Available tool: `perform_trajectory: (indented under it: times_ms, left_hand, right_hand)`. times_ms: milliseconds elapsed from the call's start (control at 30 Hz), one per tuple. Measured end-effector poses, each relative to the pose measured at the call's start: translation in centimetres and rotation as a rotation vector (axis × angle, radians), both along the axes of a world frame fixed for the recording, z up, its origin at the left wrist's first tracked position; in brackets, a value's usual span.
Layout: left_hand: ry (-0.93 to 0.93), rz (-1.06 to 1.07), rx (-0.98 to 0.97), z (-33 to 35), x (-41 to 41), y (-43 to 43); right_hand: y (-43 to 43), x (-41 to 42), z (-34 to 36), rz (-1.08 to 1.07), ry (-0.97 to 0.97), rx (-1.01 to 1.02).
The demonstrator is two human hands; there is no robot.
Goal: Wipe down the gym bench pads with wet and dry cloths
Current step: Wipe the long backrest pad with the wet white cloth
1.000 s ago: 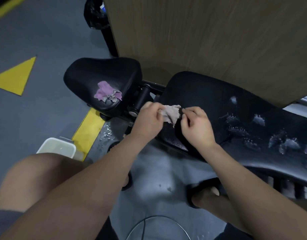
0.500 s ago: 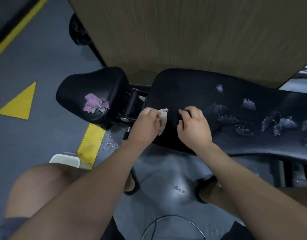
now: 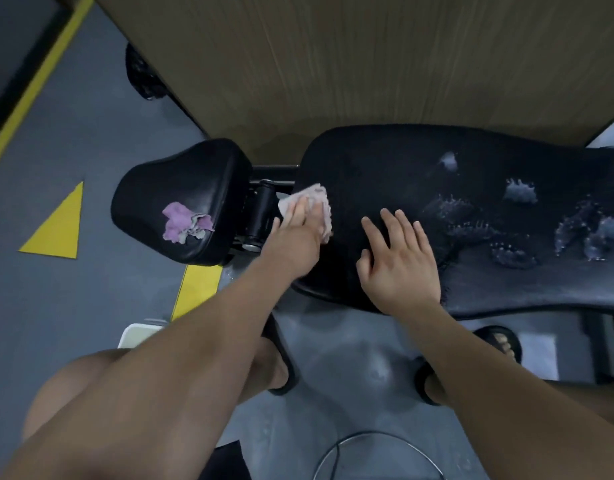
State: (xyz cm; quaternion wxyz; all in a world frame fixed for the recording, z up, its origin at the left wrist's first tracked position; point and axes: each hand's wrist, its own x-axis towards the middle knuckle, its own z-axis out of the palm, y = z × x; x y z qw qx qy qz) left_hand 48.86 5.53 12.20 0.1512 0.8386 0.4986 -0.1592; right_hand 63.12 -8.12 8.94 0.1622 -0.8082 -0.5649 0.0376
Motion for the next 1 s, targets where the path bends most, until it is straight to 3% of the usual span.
perform_trajectory:
  times_ms: [100, 300, 433, 567, 700, 800, 933, 1000]
  left_hand:
    - [0.007, 0.078, -0.047, 0.8, 1.4, 2.1]
    - [-0.241, 0.159, -0.006, 1.4, -2.5, -4.6]
    - [-0.553, 0.299, 0.079, 1.5, -4.8, -5.5]
    - [-0.503, 0.162, 0.024, 1.0, -4.2, -5.3]
    - [-0.449, 0.311, 0.002, 1.4, -2.9, -2.7]
    - [-0.422, 0.306, 0.026, 2.0, -2.2, -2.0]
    - [-0.751, 0.481, -0.085, 3.5, -2.3, -1.9]
    - [-0.705, 0.437, -0.019, 3.9, -2.8, -1.9]
  right_hand:
    - [0.0, -0.1, 0.3, -0.008, -0.009, 0.000]
    - [0.0, -0.2, 0.5, -0.016, -0.018, -0.005]
    - [0.1, -0.1, 0.3, -0.027, -0.026, 0.014]
    - [0.1, -0.3, 0.2, -0.034, -0.023, 0.067]
    - [0.1, -0.3, 0.4, -0.031, -0.025, 0.061]
    - [0.0, -0.2, 0.8, -0.030, -0.027, 0.042]
    - [-0.1, -0.2, 0.7, -0.029, -0.025, 0.040]
    - [-0.1, -0.1, 0.7, -0.030, -0.025, 0.036]
